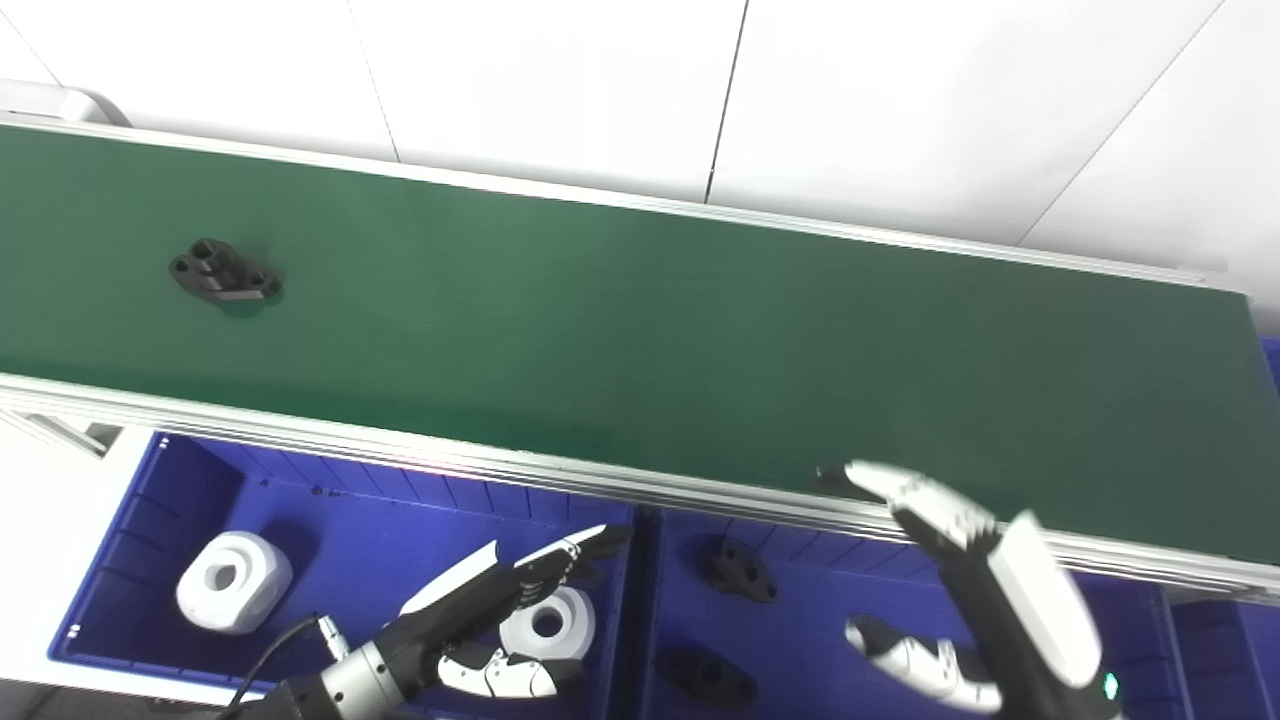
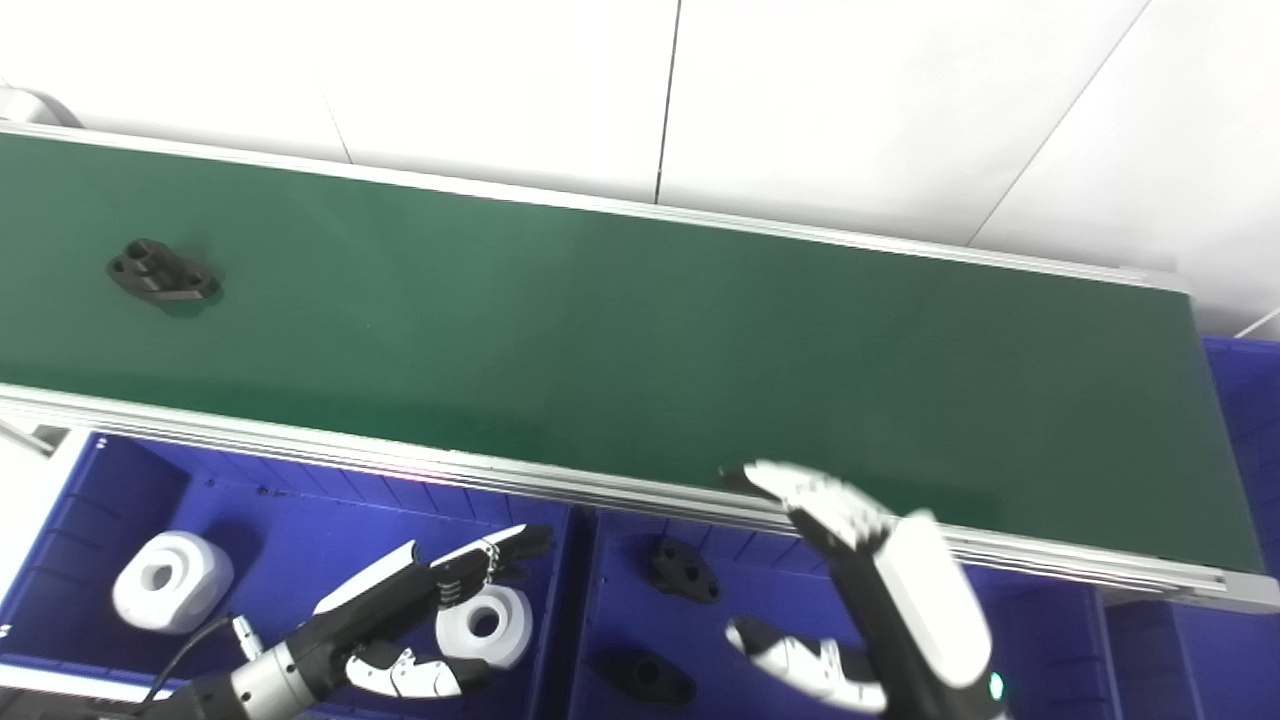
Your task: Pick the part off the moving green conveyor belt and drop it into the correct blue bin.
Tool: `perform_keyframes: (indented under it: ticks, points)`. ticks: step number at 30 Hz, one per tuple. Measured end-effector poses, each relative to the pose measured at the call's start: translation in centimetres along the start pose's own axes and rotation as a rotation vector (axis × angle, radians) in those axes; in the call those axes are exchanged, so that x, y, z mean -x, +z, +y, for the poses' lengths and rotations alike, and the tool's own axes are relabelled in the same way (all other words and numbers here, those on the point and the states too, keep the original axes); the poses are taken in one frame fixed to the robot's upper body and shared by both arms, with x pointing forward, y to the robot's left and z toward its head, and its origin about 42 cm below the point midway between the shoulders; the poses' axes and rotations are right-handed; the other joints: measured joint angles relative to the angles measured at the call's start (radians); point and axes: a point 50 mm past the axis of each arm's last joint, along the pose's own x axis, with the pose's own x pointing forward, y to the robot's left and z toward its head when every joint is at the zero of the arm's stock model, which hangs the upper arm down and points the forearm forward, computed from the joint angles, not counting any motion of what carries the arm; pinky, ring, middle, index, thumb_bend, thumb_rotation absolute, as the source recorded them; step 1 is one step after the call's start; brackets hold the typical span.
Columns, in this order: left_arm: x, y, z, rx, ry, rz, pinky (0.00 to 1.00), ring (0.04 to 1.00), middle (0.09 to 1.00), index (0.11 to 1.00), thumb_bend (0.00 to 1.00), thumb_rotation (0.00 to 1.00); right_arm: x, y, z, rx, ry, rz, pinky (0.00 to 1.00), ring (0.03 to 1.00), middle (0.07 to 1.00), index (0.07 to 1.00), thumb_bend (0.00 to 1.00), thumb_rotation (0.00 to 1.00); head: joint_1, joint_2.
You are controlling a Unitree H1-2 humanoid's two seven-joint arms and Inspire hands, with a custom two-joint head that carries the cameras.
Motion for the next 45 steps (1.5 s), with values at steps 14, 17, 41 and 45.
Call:
perform_keyframes:
  ticks: [14, 17, 41, 45]
  points:
    - [-0.4, 0.1, 0.1, -0.007, -0.003, -0.01, 0.91, 0.96, 0.979, 0.954, 0.43, 0.49, -6.2, -0.7, -5.6, 0.277, -0.032, -0.002, 0.67, 0.744, 0.755, 0.773, 0.72, 0.17, -0.003, -0.005]
    - [-0.5, 0.1, 0.1, -0.007, -0.005, -0.011, 0.91, 0.959, 0.979, 0.954, 0.43, 0.48, -7.6, -1.4, -5.9, 0.277, -0.043, 0.002, 0.66, 0.73, 0.748, 0.762, 0.74, 0.13, -0.006, -0.006]
    - [-1.3, 0.3, 0.1, -0.009, -0.01, -0.032, 0.92, 0.965, 0.983, 0.957, 0.41, 0.45, -15.2, -3.3, -6.4, 0.212, -0.139, 0.034, 0.61, 0.683, 0.708, 0.718, 0.85, 0.08, -0.003, -0.017]
    - [-1.3, 0.3, 0.0, -0.008, -0.011, -0.031, 0.92, 0.965, 0.985, 0.958, 0.42, 0.45, -16.0, -3.9, -5.8, 0.228, -0.131, 0.047, 0.61, 0.691, 0.716, 0.723, 0.85, 0.09, -0.005, -0.014]
